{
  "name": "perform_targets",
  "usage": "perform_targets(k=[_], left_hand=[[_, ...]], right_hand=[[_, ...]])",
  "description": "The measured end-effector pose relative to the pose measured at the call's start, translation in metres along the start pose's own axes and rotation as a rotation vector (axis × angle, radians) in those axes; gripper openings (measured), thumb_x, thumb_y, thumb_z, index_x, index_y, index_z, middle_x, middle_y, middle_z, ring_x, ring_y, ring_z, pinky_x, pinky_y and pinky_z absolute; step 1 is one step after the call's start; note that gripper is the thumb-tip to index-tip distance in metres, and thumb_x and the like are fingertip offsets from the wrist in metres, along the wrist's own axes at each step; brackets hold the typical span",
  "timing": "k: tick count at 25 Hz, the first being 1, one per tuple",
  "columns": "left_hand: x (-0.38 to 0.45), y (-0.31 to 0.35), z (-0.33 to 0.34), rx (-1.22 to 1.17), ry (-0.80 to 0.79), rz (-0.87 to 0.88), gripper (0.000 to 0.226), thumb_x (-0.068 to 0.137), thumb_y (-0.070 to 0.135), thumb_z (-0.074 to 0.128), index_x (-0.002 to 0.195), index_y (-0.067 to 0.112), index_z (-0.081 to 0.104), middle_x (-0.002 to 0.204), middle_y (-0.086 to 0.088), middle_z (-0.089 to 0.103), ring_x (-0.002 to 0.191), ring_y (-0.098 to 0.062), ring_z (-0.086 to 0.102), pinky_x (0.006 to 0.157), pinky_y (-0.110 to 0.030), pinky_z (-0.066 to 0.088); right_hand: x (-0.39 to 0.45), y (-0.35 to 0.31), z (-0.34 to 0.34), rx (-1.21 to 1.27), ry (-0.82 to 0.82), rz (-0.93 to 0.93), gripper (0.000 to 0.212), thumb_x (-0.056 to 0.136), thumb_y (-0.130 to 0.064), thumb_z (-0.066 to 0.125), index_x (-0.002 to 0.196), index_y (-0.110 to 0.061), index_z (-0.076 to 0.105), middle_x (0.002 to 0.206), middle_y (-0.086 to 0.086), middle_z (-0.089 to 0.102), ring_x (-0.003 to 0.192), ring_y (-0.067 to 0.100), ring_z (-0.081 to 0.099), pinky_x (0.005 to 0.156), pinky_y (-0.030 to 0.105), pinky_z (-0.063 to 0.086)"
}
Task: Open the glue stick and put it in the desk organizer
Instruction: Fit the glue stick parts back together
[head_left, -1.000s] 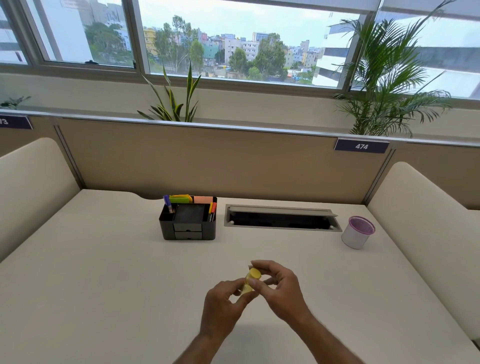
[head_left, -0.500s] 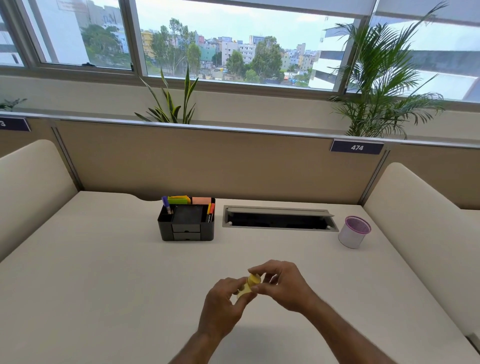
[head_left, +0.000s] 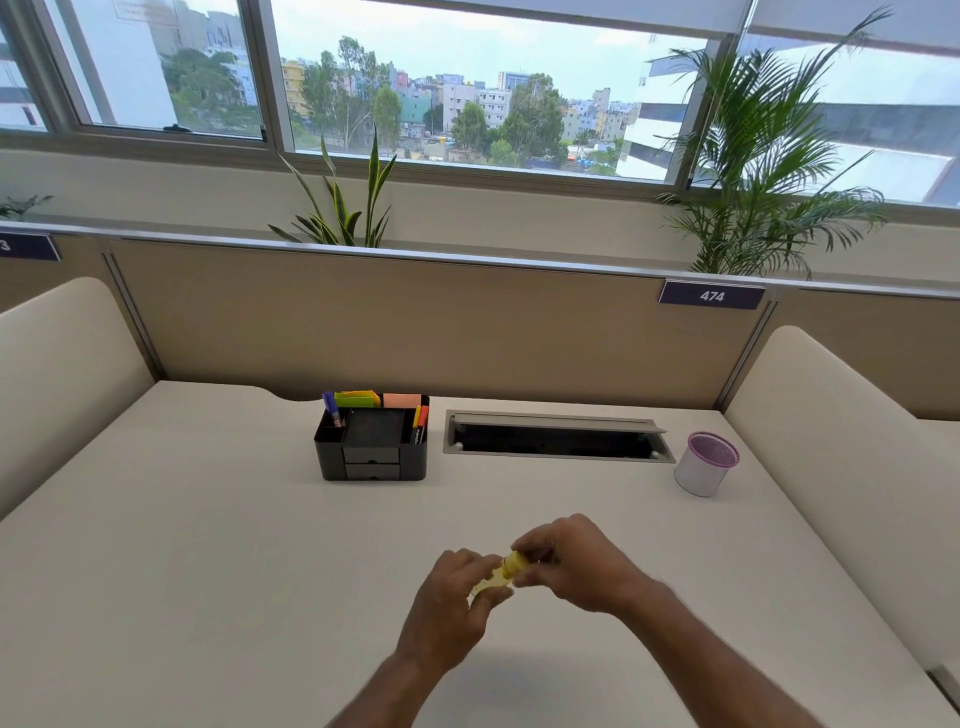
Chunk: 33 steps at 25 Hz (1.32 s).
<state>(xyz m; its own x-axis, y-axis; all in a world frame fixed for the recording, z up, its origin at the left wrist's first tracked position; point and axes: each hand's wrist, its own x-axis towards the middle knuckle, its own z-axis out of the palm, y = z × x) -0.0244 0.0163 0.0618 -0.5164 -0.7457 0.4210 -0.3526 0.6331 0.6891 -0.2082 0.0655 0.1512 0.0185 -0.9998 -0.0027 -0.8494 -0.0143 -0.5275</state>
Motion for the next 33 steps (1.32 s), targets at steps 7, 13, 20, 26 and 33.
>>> perform_targets(k=[7,13,20,26,33], left_hand=[[0.001,0.001,0.001,0.025,0.017,0.005,0.03,0.083,0.026,0.077,0.111,0.024,0.069,0.094,0.006,0.067,0.088,-0.011,0.053,0.071,-0.026,0.049],[0.002,0.002,0.001,0.109,0.023,0.037,0.029,0.08,0.025,0.079,0.107,0.021,0.071,0.091,0.002,0.071,0.083,-0.018,0.059,0.068,-0.037,0.054],[0.001,-0.002,0.003,0.112,0.034,0.009,0.031,0.077,0.025,0.082,0.106,0.023,0.071,0.091,0.003,0.072,0.081,-0.017,0.061,0.067,-0.039,0.055],[0.011,-0.008,0.001,0.023,0.07,-0.087,0.03,0.077,0.028,0.082,0.105,0.022,0.071,0.093,0.007,0.072,0.083,-0.012,0.059,0.069,-0.032,0.053],[0.014,-0.035,-0.014,0.147,0.073,-0.213,0.055,0.079,0.047,0.076,0.124,0.02,0.062,0.119,0.003,0.07,0.1,-0.016,0.063,0.086,-0.037,0.055]], right_hand=[[-0.003,0.001,0.006,0.008,0.039,-0.01,0.03,0.085,-0.026,0.078,0.114,-0.018,0.074,0.103,0.0,0.079,0.085,0.012,0.072,0.083,0.028,0.061],[-0.003,0.002,0.009,0.029,0.064,-0.01,0.028,0.083,-0.026,0.079,0.109,-0.016,0.076,0.098,0.0,0.08,0.082,0.012,0.073,0.079,0.028,0.062],[-0.003,0.003,0.018,0.067,0.093,0.003,0.025,0.084,-0.024,0.079,0.108,-0.017,0.076,0.097,0.0,0.079,0.081,0.013,0.072,0.079,0.027,0.062],[0.012,-0.002,0.02,0.07,0.129,-0.013,0.028,0.085,-0.026,0.077,0.112,-0.02,0.074,0.099,-0.002,0.078,0.08,0.009,0.067,0.078,0.02,0.058],[0.058,-0.019,0.03,-0.015,0.142,-0.027,0.033,0.088,-0.027,0.074,0.12,-0.022,0.069,0.109,-0.003,0.076,0.088,0.011,0.066,0.086,0.026,0.057]])
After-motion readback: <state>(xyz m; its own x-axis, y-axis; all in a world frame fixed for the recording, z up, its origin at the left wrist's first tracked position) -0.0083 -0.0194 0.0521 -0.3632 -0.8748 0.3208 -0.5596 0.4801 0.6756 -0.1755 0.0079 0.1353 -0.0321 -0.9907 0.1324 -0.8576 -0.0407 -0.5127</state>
